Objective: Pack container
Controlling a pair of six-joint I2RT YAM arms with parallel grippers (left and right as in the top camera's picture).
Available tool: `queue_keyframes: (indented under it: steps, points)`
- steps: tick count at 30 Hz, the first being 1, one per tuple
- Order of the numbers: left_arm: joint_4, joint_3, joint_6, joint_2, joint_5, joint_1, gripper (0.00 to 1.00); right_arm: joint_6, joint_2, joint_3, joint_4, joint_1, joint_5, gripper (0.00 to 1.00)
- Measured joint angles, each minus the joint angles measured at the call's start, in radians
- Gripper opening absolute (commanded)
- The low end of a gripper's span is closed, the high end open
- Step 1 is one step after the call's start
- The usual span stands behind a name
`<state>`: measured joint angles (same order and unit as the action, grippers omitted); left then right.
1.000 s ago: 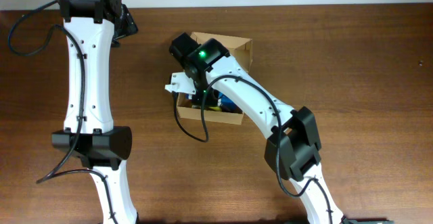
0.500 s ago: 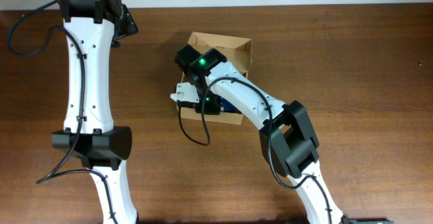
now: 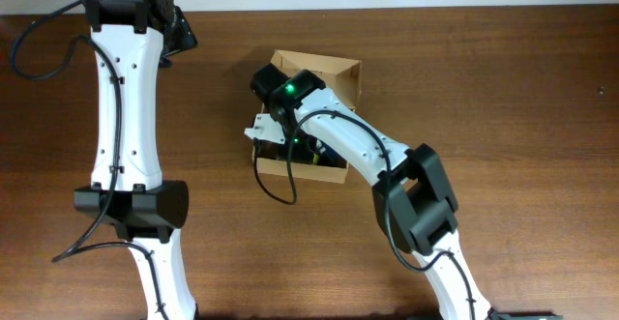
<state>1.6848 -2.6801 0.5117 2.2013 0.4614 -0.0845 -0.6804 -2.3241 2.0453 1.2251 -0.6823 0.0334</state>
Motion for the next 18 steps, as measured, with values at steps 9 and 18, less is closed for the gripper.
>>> queue_keyframes:
  steps: [9, 18]
  points:
    - [0.0, 0.0, 0.0, 0.0, 0.0, 0.0, 1.0, 0.088, 0.335, -0.005, -0.007, 0.007, 0.081, 0.52]
    - [0.0, 0.0, 0.0, 0.0, 0.0, 0.0, 1.0, 0.312, 0.625, -0.005, -0.034, 0.217, 0.132, 0.04]
